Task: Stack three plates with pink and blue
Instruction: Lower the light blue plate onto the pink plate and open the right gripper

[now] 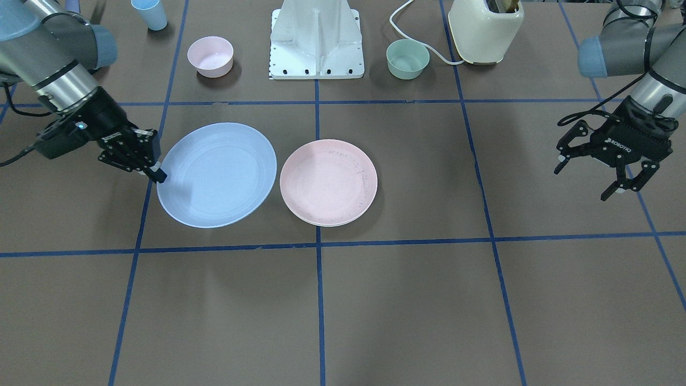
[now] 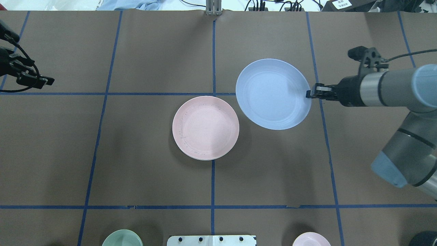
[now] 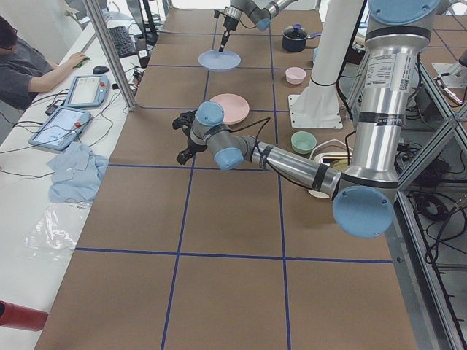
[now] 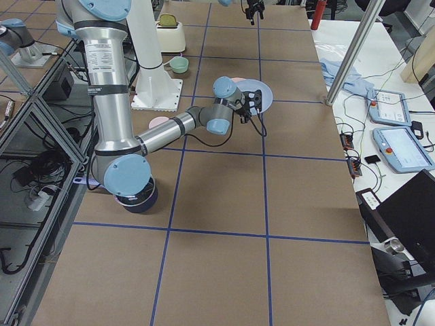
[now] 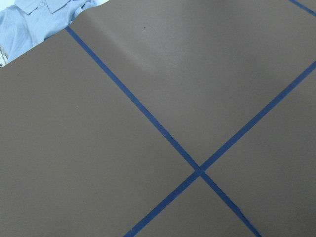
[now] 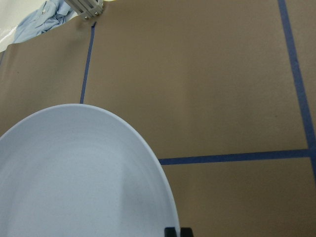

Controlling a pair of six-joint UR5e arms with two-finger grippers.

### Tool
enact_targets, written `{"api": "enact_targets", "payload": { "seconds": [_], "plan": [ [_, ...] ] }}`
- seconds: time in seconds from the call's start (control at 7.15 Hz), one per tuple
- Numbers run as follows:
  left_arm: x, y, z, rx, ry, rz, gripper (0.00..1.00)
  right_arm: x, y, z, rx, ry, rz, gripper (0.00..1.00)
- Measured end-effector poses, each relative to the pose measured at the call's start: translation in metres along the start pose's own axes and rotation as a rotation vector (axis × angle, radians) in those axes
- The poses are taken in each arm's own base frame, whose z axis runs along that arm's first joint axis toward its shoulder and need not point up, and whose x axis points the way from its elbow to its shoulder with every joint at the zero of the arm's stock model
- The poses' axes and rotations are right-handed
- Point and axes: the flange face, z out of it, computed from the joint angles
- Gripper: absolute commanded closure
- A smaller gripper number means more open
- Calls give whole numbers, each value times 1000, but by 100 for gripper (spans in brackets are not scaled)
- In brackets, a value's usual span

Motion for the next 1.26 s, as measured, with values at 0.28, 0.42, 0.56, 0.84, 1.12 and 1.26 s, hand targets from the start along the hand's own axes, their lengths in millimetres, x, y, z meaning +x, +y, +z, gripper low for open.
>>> {"api": "enact_targets", "payload": {
  "seconds": [0.28,0.42,0.56,0.84,1.12,1.26],
  "plan": [
    [0,1,1,-2,0,-1,0,-74,43,43,-7,108,73,100],
    [0,1,2,-2,1,-1,0,-109,70,65,-7,169,105,100],
    [0,1,2,-2,1,-1,0,-132,92,81,1,211,116,100],
    [0,1,3,-3,2,0,0,-148,111,106,10,252,114,100],
    [0,1,3,-3,2,-5,0,-161,114,122,19,261,109,100],
    [0,1,3,-4,3,-11,0,-165,116,130,22,268,106,100]
  ]
}}
